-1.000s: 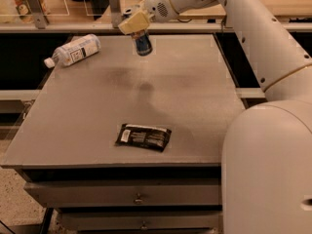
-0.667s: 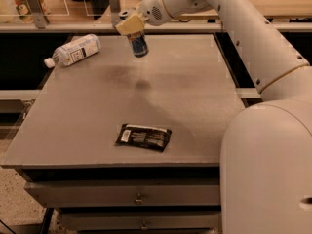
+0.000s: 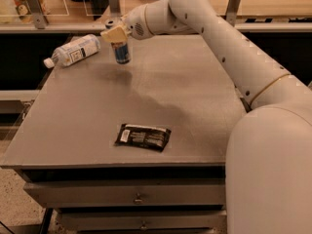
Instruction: Move redbull can near blue plastic bottle
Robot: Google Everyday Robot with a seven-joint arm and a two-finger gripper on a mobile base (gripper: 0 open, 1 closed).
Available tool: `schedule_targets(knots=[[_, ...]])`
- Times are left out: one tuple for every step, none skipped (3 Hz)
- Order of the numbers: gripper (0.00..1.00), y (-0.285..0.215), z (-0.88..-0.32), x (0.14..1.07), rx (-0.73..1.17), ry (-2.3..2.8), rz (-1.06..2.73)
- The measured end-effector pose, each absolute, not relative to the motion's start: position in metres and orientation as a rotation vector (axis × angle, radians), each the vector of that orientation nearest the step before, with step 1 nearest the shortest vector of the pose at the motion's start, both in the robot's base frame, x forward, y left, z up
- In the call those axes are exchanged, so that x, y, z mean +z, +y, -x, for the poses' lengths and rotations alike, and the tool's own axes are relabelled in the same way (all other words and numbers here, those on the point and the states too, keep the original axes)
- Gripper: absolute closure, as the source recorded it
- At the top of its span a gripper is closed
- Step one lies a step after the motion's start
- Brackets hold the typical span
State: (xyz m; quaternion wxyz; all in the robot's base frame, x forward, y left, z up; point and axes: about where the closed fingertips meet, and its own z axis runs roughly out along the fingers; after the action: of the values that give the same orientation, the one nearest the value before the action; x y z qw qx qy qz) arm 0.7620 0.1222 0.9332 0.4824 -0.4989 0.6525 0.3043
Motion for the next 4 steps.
schedule_targets(knots=[[1.00,0.148,-0.766,0.922,0.776,1.549,1.165],[1.00,0.167,-0.768,0.918,0.778,1.523,1.130],[1.00,0.185,-0.768,0.920,0.769,1.497,1.110],[1.00,0.200,-0.772,0.917,0.770,1.510,1.113]])
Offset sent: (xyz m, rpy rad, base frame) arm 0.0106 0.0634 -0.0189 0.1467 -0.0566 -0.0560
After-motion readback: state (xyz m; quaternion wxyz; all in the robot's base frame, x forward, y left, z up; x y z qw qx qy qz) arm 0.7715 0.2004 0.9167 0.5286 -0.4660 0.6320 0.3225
